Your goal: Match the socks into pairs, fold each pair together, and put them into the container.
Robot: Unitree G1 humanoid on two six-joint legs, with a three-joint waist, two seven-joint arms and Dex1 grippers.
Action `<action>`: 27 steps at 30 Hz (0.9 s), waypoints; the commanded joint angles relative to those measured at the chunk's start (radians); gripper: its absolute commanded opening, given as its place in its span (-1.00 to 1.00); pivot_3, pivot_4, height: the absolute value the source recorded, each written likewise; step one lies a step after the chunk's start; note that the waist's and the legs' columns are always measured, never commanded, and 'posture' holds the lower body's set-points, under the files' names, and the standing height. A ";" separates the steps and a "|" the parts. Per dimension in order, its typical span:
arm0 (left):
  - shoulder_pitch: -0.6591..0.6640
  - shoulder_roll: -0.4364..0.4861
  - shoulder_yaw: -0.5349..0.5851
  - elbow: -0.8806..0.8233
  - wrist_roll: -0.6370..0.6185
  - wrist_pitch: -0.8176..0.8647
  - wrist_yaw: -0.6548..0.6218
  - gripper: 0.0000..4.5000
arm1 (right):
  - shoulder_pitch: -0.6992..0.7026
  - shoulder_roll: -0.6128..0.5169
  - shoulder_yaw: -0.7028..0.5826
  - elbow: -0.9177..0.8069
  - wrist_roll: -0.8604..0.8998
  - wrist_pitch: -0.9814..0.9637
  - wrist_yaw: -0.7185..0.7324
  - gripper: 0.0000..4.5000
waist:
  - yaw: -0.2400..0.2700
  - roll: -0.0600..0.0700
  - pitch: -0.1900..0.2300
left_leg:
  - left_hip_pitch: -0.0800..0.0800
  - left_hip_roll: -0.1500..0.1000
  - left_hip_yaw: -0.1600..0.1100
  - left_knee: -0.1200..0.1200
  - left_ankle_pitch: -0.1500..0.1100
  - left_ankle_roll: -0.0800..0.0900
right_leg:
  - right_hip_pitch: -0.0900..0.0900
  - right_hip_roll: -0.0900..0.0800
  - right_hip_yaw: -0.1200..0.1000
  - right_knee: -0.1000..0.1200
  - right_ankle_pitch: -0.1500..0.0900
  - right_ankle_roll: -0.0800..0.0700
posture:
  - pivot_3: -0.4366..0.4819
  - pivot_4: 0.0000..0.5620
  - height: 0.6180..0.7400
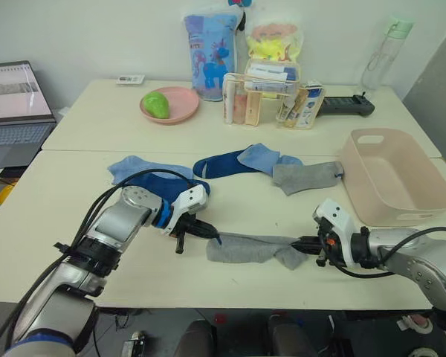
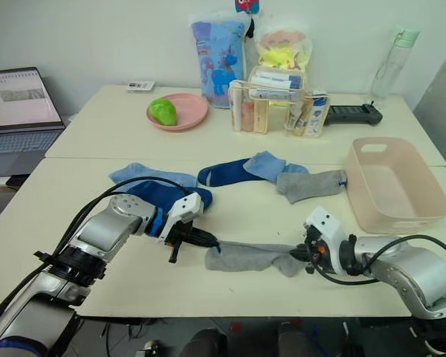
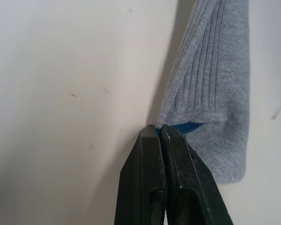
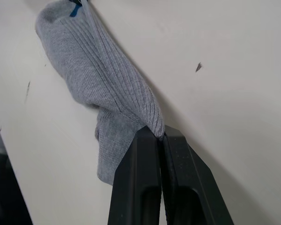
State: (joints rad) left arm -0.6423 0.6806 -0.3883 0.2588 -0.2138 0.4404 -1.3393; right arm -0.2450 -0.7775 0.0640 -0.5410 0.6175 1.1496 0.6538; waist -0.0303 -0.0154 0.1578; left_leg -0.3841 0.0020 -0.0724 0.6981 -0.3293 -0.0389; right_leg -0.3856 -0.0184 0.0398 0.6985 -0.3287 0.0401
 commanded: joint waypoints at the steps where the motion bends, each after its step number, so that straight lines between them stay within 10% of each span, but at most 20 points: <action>1: -0.021 -0.018 0.036 0.036 0.027 -0.061 0.025 -1.00 | -0.030 0.007 -0.013 0.008 -0.015 -0.027 -0.013 -0.98 | -0.001 0.000 0.000 | 0.000 0.000 0.000 0.000 0.000 0.000 | 0.000 0.000 0.000 0.000 0.000 0.000 | -0.05 -0.47 0.39; 7: -0.027 -0.039 0.104 0.060 0.028 -0.091 0.094 -0.71 | -0.031 0.000 -0.036 0.017 -0.054 -0.107 -0.013 -0.19 | 0.001 0.000 0.000 | 0.000 0.000 0.000 0.000 0.000 0.000 | 0.000 -0.001 0.000 0.000 0.000 0.000 | -0.05 -0.47 0.39; 15: 0.038 -0.027 0.273 -0.061 -0.062 -0.050 0.171 0.42 | 0.071 0.020 -0.132 -0.019 -0.089 -0.196 -0.067 1.00 | 0.001 0.000 0.000 | -0.001 0.000 -0.001 0.000 0.000 0.000 | -0.001 -0.002 0.000 0.001 0.000 0.000 | -0.05 -0.47 0.39; 19: 0.125 -0.028 0.350 -0.174 -0.135 0.089 0.230 0.98 | 0.126 0.090 -0.180 -0.040 -0.079 -0.211 -0.124 1.00 | -0.001 0.000 0.000 | -0.001 0.000 -0.001 0.000 0.001 -0.002 | -0.001 -0.002 0.002 0.001 0.000 0.000 | -0.05 -0.47 0.39; 27: 0.348 -0.015 0.448 -0.481 -0.340 0.519 0.379 0.99 | 0.178 0.187 -0.146 -0.048 -0.121 -0.241 -0.198 1.00 | 0.002 0.000 0.000 | -0.001 0.000 -0.001 0.000 0.000 0.000 | -0.001 -0.002 0.003 0.003 0.000 0.000 | -0.05 -0.47 0.39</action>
State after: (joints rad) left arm -0.2925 0.6579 0.0208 -0.1563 -0.5090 0.9099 -0.9838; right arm -0.0672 -0.5934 -0.0842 -0.5610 0.5020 0.9339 0.4627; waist -0.0286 -0.0151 0.1574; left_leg -0.3849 0.0018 -0.0735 0.6986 -0.3290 -0.0392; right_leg -0.3867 -0.0202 0.0423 0.7012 -0.3287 0.0401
